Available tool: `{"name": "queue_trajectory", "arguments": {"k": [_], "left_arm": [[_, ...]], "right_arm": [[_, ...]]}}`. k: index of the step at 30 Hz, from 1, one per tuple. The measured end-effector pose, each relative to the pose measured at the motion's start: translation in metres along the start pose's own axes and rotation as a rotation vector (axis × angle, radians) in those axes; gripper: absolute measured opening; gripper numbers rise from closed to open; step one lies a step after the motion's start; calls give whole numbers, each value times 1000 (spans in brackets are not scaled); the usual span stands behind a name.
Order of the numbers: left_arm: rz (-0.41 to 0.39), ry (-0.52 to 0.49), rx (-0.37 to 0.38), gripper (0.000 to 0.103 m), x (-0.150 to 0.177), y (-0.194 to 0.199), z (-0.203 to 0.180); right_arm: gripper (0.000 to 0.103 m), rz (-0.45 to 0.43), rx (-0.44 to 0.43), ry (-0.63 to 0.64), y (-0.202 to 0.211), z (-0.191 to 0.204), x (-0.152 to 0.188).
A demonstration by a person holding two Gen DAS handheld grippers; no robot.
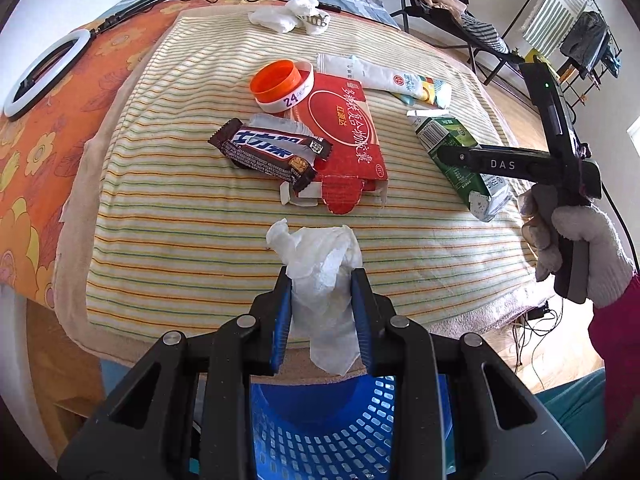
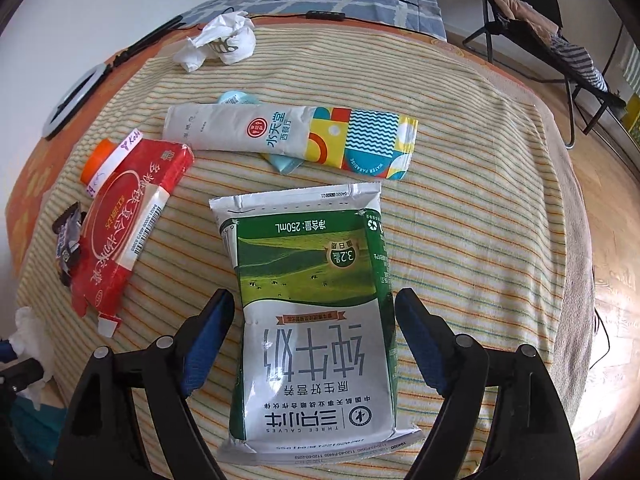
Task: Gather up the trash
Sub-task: 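Carry the tissue and milk carton with both grippers over the blue basket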
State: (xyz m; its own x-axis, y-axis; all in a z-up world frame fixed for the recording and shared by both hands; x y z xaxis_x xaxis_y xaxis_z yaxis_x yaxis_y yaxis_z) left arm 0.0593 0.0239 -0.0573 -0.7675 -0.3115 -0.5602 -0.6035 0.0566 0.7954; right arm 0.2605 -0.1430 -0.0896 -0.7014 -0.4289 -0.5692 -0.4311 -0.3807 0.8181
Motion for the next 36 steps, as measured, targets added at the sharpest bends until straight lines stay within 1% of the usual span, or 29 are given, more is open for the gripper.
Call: {"name": "queue_trajectory", "arguments": {"k": [6, 11, 16, 21, 26, 29, 32, 36], "left_arm": [[-11, -3, 6, 28, -1, 4, 0], [-24, -20, 11, 28, 2, 13, -2], [-37, -50, 16, 28, 9, 25, -4], [-44, -100, 17, 28, 28, 37, -10], [-32, -158, 1, 28, 55, 41, -12], [3, -170, -3, 28, 76, 38, -11], [47, -172, 1, 28, 96, 32, -9], [93, -190, -6, 28, 120, 24, -9]], "right_arm": [[75, -45, 13, 1, 16, 4, 3], [74, -89, -3, 18, 49, 17, 9], [74, -119, -49, 46, 86, 43, 28], [74, -136, -94, 112, 117, 77, 59], [74, -116, -134, 131, 135, 99, 98], [74, -96, -158, 130, 141, 107, 122], [74, -85, -159, 141, 144, 114, 147], [74, -41, -173, 161, 140, 125, 176]]}}
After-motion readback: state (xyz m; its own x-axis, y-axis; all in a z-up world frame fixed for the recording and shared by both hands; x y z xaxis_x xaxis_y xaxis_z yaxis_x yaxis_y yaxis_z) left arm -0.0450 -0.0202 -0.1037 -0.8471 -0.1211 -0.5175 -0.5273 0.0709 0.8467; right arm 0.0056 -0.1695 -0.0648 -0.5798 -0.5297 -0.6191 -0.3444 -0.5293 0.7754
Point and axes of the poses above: each gripper's, at about its wrist camera, not at the fingertips, and y roughly against the way its jaws point, z to its left, x to its underside, the point moved 3 cm from there along -y, roughly the way its jaws point, and after that the axes turned 10 degrees about -z, right-handed, at the moved point
